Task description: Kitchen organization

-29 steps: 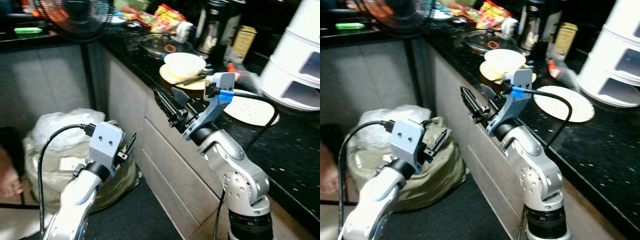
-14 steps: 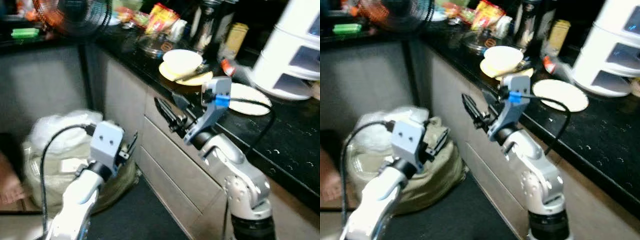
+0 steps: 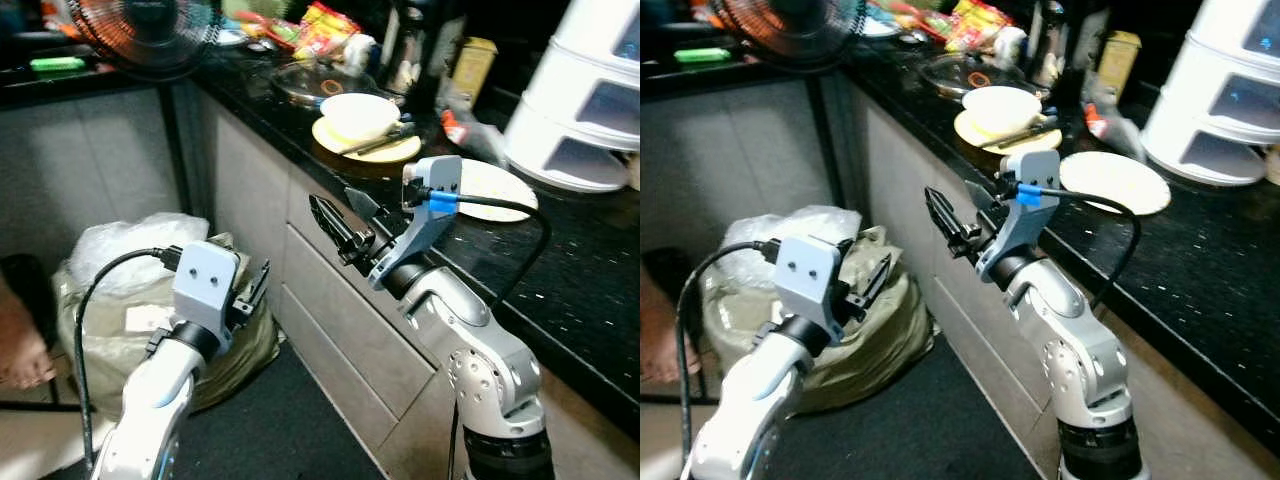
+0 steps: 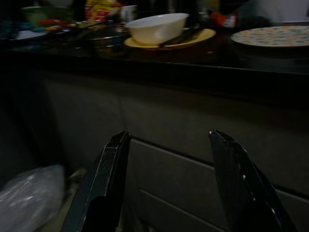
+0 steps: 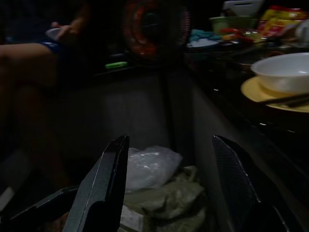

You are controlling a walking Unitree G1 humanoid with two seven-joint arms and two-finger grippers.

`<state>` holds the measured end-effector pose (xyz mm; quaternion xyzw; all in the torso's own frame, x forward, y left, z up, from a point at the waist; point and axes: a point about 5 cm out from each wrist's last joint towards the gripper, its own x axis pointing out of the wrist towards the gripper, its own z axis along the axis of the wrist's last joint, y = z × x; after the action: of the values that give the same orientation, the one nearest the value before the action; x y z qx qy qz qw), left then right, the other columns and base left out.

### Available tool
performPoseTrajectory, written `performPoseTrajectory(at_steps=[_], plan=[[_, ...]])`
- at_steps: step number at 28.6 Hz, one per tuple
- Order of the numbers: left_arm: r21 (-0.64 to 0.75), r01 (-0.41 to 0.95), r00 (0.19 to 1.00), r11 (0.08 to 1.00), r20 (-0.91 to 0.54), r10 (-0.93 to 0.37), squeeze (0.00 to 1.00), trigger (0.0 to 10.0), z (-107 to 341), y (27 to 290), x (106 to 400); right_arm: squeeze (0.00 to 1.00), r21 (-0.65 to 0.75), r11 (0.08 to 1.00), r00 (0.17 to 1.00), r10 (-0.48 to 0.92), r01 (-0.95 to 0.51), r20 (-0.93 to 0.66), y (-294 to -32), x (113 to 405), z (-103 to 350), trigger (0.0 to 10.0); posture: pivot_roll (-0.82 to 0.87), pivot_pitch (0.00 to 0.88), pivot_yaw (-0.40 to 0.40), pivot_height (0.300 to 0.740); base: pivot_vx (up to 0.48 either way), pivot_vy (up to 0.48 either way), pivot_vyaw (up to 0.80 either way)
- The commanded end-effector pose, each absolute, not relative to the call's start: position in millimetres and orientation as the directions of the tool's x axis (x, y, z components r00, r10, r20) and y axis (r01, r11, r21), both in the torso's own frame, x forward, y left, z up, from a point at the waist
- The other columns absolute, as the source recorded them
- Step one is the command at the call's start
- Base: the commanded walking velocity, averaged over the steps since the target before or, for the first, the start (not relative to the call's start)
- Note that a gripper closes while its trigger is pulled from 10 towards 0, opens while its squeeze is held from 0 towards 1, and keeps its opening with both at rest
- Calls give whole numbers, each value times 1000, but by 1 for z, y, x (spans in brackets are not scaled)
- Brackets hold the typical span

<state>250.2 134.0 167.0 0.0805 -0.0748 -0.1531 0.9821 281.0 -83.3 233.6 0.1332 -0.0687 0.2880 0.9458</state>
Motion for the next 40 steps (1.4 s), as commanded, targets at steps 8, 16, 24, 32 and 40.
performPoseTrajectory(at_steps=[8,16,24,32,40], plan=[[184,277,946,943,118,-301,0,10000,167,135,252,0,182,819,835,510,-545,206,-83,284,235,10000,97,0,-109,740,0,0,0],[183,256,952,949,124,-281,0,10000,168,136,253,0,144,858,863,462,-493,203,-81,301,242,10000,108,0,-117,740,0,0,-300],[186,253,952,949,125,-279,0,10000,167,136,253,0,124,843,845,494,-523,206,-75,301,242,10000,114,0,-120,740,0,0,-800],[209,202,962,957,138,-233,0,10000,171,142,257,0,44,837,826,527,-545,201,-64,302,242,10000,117,0,-121,740,0,0,-800],[267,-11,958,964,279,-67,0,10000,209,179,272,0,27,888,883,453,-459,122,-93,298,208,10000,121,0,-128,740,0,0,-285]])
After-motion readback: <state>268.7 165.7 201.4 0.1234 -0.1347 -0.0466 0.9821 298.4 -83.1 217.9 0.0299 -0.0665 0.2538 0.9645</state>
